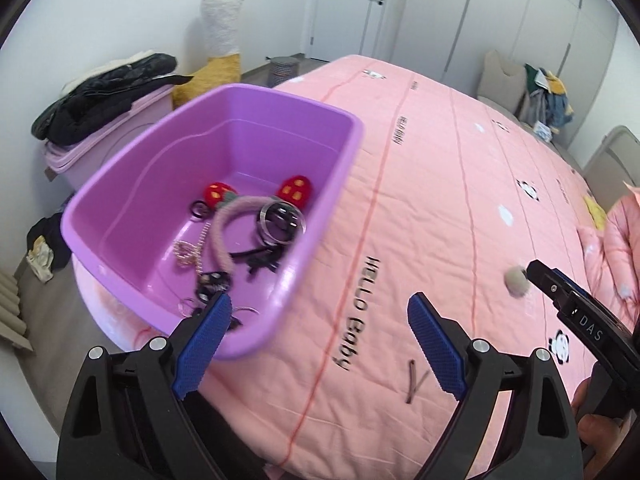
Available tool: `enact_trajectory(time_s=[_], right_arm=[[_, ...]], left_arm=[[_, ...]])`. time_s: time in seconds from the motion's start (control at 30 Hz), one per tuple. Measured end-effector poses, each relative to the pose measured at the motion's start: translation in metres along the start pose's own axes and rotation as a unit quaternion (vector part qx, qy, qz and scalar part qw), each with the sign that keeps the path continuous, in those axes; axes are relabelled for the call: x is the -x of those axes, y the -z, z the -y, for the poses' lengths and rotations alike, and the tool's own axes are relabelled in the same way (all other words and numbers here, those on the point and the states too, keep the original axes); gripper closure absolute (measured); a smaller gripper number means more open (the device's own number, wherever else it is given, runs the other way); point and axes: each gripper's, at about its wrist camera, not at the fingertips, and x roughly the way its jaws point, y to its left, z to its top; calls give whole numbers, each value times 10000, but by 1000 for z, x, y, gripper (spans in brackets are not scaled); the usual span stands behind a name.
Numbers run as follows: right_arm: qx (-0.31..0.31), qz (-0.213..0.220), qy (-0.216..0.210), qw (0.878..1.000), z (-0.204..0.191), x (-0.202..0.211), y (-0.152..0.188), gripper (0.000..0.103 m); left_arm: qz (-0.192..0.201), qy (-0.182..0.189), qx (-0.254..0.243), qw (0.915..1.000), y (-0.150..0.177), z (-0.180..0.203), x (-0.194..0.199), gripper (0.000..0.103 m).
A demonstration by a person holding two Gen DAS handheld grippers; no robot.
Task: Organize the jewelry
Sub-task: 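Move both tools back over the brown hair clip and beige pouch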
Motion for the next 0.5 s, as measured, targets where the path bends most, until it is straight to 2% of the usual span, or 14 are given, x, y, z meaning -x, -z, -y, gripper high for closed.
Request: enact_trajectory(time_s=[0.1, 0.23, 0.37, 0.5], right_arm=[[-181, 21, 279, 9994, 38, 12, 14, 53], [-431, 5, 547, 9976, 85, 24, 34, 53], [-679, -19, 687, 9953, 124, 28, 56, 53], [-766, -65, 738, 9943, 152, 20, 71, 51]], left_arm=[[-105, 72, -184, 9997, 16, 26, -7, 12], [-435, 156, -309, 9985, 41, 52, -25, 9], [-734, 153, -238, 9969, 67, 63, -47, 9], [-1107, 116, 43, 9938, 92, 66, -72, 9]])
